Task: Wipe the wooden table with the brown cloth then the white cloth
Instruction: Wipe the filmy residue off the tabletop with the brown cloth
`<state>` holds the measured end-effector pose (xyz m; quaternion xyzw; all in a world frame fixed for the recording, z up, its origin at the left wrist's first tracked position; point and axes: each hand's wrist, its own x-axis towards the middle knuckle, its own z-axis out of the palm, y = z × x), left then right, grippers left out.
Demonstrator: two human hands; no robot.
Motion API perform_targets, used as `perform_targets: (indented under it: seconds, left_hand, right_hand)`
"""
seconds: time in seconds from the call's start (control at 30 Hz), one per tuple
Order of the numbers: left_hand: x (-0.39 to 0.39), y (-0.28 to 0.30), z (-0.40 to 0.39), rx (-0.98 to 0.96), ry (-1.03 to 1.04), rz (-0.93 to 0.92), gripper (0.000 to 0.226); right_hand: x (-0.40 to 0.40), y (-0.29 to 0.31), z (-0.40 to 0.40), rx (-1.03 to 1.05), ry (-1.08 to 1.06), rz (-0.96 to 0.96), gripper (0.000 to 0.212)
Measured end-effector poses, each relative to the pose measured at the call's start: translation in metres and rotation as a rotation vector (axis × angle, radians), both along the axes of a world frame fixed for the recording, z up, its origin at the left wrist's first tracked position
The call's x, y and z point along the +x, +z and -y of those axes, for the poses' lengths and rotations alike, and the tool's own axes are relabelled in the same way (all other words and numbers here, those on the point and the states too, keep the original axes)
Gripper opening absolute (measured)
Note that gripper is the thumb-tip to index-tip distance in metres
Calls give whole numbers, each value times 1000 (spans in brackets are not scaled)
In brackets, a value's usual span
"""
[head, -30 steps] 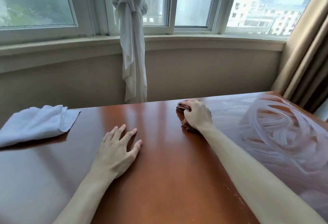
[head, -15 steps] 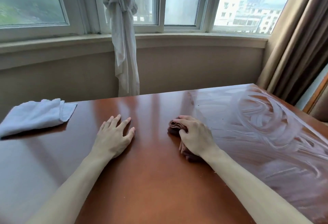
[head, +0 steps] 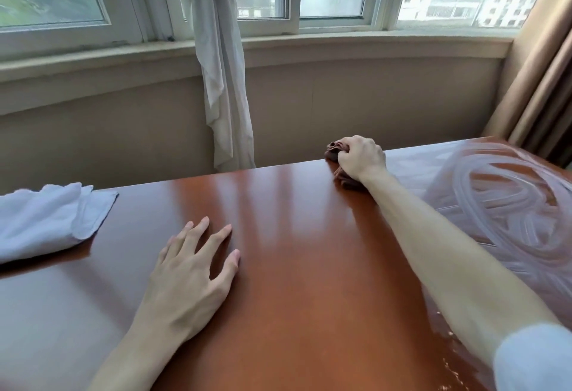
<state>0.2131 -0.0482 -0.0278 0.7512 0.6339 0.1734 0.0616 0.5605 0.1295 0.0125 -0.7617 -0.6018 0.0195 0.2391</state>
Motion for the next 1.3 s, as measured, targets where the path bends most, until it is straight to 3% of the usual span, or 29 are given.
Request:
perform_targets:
  seconds: [0.13, 0.3, 0.5, 0.63, 0.83, 0.97, 1.13, 1.3]
  left_hand:
    - [1, 4, 3, -44, 6, 3, 78]
    - [2, 7, 3, -80, -13, -30, 57]
    - [1, 12, 7, -113, -26, -41, 58]
    - [2, 9, 6, -107, -26, -35, 56]
    - [0, 3, 4, -75, -35, -41, 57]
    - [-1, 4, 3, -61, -17, -37, 73]
    - [0, 4, 3, -35, 10, -43, 66]
    - [-1, 2, 2, -57, 32, -37, 60]
  right_hand:
    - [-11, 0, 39, 30, 30, -17, 39]
    - [-42, -2, 152, 24, 142, -6, 40]
    - [-75, -11, 292, 47, 230, 12, 45]
    - [-79, -10, 326, 24, 265, 29, 48]
    - [-50, 1, 241, -12, 208, 11, 44]
    - [-22, -4, 141, 15, 71, 41, 32]
    - [7, -4, 34, 62, 18, 0, 32]
    - [24, -3, -21, 6, 19, -4, 33]
